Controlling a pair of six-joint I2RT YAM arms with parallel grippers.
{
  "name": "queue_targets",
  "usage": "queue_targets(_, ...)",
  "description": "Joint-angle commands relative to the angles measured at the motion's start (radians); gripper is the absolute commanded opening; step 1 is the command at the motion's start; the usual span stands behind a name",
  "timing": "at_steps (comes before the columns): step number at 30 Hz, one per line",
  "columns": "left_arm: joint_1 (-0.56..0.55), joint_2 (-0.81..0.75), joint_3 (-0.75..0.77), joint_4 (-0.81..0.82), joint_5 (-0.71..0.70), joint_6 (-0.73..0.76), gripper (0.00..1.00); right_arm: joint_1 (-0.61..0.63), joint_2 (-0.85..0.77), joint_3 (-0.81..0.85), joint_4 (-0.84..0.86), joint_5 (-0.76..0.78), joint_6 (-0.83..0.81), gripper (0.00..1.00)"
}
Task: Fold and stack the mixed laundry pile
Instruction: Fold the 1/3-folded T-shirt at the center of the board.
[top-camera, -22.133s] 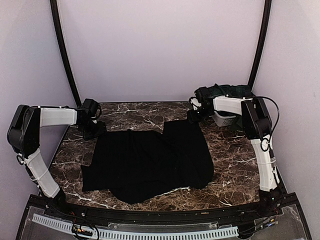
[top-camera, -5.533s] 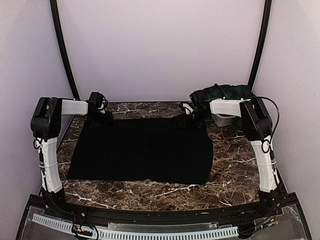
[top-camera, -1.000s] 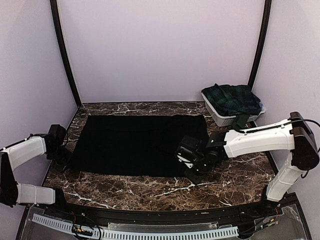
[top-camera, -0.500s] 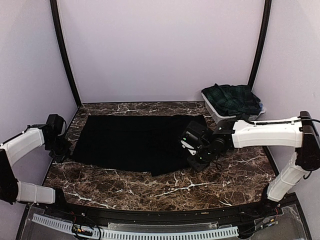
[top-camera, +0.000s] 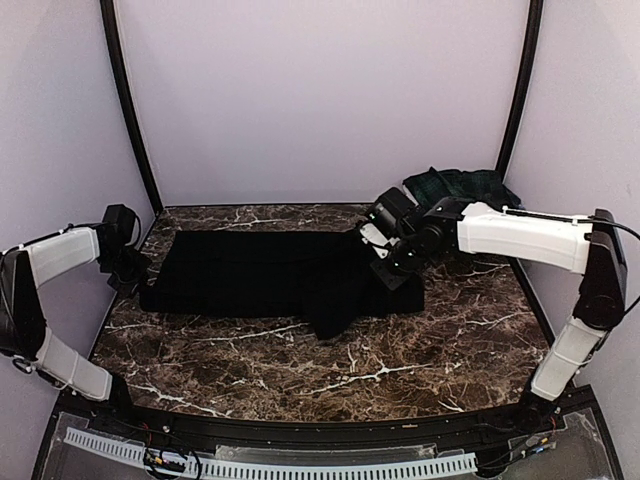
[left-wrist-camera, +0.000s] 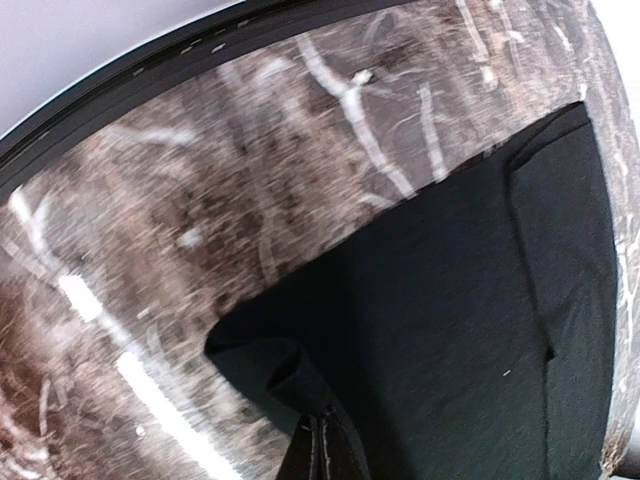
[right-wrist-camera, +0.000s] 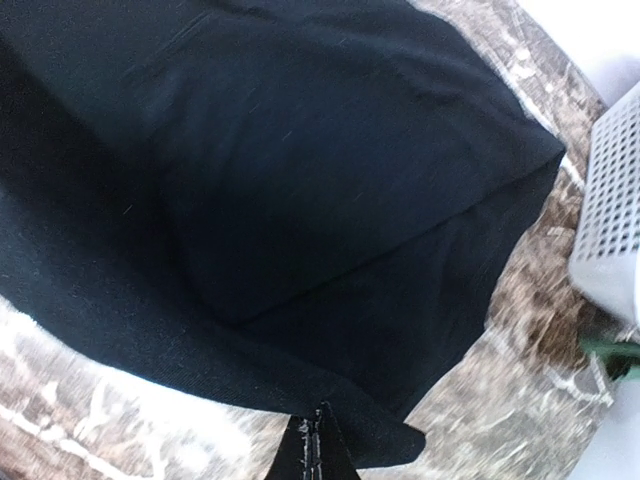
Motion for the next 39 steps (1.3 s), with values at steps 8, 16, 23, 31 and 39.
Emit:
queue_targets(8, 0.009, 0.251, 0.225, 0.1, 0.02, 0.035, 0.0, -0.123, 0.188, 0.195, 0.091, -0.013, -0.158, 0.0)
queue_targets(16, 0.01, 0.411, 0.321, 0.143, 0.04, 0.032, 0.0, -0.18, 0.302, 0.301, 0.101, -0.03, -0.192, 0.0)
queue_targets(23, 0.008, 0.505, 0.364, 0.168, 0.047, 0.047, 0.0, -0.197, 0.37, 0.333, 0.107, -0.037, -0.205, 0.0)
queue_targets(31, 0.008, 0.528, 0.411, 0.165, 0.069, 0.086, 0.24, -0.211, 0.382, 0.36, 0.085, 0.003, -0.165, 0.58)
queue_targets(39, 0.006, 0.369, 0.424, 0.111, -0.012, 0.176, 0.64, -0.26, 0.282, 0.392, 0.031, 0.008, -0.137, 0.77)
